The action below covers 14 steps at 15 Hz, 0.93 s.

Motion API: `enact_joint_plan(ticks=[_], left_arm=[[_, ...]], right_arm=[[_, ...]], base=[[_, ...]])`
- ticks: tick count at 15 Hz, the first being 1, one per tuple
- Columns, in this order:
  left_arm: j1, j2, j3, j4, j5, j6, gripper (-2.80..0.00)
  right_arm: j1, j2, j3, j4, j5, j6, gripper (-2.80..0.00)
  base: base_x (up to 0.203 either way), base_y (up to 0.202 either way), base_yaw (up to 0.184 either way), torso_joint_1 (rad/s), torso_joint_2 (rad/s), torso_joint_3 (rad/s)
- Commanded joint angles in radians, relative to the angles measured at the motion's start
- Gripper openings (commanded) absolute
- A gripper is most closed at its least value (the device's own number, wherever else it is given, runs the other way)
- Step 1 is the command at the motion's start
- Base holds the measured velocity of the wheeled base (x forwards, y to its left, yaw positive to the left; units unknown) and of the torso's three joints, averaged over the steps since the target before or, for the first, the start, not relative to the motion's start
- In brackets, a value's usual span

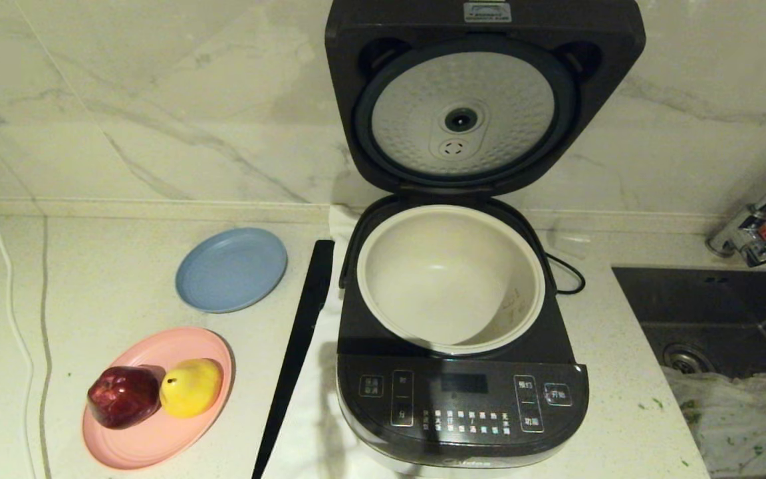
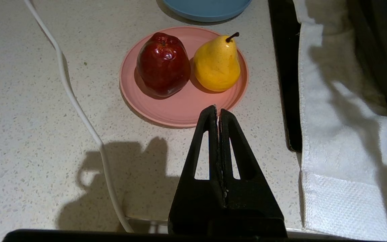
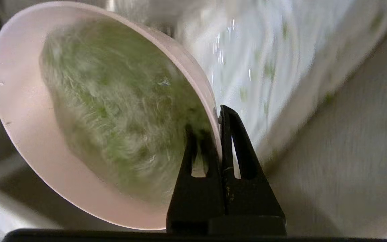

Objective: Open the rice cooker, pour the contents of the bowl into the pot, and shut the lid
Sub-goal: Fill a bowl with water from the tap, then pour the water from the bowl into the rice cooker

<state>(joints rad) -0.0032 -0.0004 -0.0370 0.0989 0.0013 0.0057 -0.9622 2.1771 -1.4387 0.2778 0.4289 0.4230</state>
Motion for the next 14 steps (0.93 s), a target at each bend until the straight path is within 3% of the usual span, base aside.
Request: enact_joint_plan(ticks=[1,5,7,14], left_arm=[[0.0,-0.001,0.0,0.001,0.0,0.0,-2.8],[0.0,-0.001,0.0,0.001,0.0,0.0,-2.8],[0.0,-0.001,0.0,0.001,0.0,0.0,-2.8],[0.0,-0.001,0.0,0.001,0.0,0.0,-2.8]], right_arm=[[0.024,-0.138,0.129,0.006,0.002,-0.038,-2.8],[0.121,-0.366,0.319,0.027,0.001,-0.103,-2.8],[0.196,-0.492,0.358,0.108,-0.001,-0.114,-2.8],[0.548,-0.787,0.272,0.543,-0.006,-0.098,-2.8]], base=[[0.0,0.0,0.0,0.0,0.0,0.0],[0.0,0.0,0.0,0.0,0.0,0.0],[0.0,0.0,0.0,0.0,0.0,0.0],[0.0,0.0,0.0,0.0,0.0,0.0]])
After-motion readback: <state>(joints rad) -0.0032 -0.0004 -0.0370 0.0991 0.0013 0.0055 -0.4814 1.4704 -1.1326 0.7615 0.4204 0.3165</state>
